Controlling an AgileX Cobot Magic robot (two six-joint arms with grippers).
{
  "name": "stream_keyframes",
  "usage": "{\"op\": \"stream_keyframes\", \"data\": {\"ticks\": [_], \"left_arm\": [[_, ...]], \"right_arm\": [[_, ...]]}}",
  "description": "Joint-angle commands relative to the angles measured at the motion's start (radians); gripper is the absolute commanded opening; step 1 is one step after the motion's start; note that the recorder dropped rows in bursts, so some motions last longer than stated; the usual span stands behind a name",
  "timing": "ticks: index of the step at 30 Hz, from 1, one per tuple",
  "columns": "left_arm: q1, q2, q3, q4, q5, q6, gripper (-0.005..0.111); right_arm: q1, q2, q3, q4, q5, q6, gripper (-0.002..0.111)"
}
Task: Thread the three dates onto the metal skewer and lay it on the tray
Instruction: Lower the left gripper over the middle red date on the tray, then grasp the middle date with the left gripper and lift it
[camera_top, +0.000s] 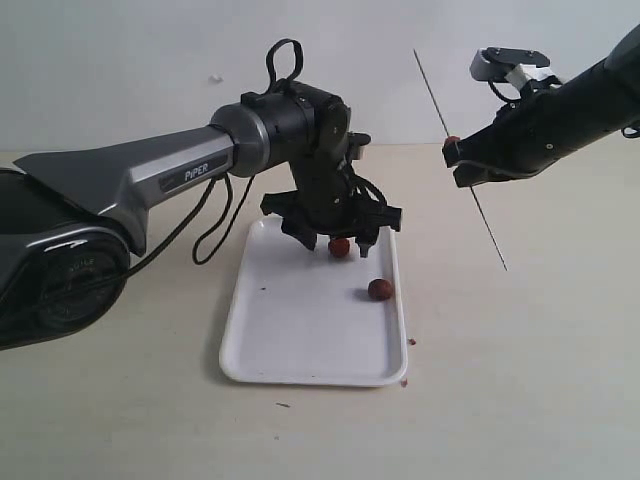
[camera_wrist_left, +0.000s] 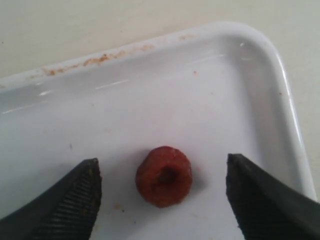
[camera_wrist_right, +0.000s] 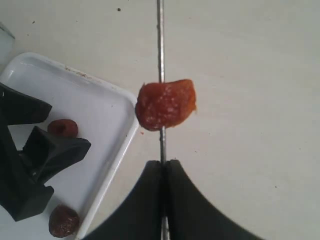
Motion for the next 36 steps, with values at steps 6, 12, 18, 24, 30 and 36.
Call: {"op": "stream_keyframes", "data": {"ticks": [6,12,18,24,30,36], "left_arm": [[-0.005,-0.001,-0.007,-0.02,0.006,-0.008,0.069],[-0.005,0.035,-0.007,-0.026,-0.002,-0.004,0.068],[-0.005,0.034,-0.009,-0.026,0.003,-0.004,0.04],[-0.005,0.034,-0.009,-0.026,0.003,-0.004,0.027],[-0.003,0.027,-0.009,-0.028,0.021,-0.004,0.023],[0.023,-0.035,-0.009,-0.032,0.088,0.044,0.023]], "right_arm": [[0.0,0.0,-0.006,0.013,-0.004,-0.01,0.0],[0.0,0.0,-0.006,0.011,-0.002,-0.01,0.0],[0.0,0.0,-0.006,0.011,-0.004,-0.01,0.0],[0.0,0.0,-0.006,0.011,-0.004,-0.01,0.0],[0.0,0.0,-0.006,0.02,-0.004,-0.01,0.0],[0.0,0.0,-0.006,0.02,-0.002,-0.01,0.0]]}}
